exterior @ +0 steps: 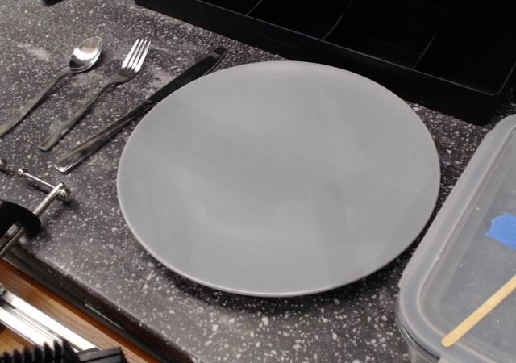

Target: Put spoon on plate

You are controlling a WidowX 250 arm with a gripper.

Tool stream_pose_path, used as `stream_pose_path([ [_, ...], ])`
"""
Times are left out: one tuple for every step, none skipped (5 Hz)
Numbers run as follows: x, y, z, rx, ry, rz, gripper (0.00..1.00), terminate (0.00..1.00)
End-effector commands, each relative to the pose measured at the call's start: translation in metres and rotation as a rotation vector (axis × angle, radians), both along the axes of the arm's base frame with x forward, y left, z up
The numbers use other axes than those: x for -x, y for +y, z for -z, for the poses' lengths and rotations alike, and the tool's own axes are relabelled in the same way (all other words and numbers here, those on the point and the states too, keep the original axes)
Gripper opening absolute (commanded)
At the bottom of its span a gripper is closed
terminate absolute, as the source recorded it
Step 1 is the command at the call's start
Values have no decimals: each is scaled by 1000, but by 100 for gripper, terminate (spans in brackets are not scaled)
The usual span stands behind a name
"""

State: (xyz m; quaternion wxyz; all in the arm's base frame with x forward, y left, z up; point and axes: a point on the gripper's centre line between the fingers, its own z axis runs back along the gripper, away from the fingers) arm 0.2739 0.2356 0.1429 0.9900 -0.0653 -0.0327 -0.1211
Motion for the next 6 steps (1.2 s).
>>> stream_pose_path([
  [8, 55, 19, -98, -64, 24, 100, 0],
  [11, 60, 38, -133, -46, 42, 100, 0],
  [8, 59, 65, -143, -91, 43, 100, 0],
  [5, 55, 77, -113, -100, 32, 100, 0],
  [-1, 47, 83, -118, -96, 25, 100, 0],
  [-8, 45, 89, -111, -87, -15, 100, 0],
])
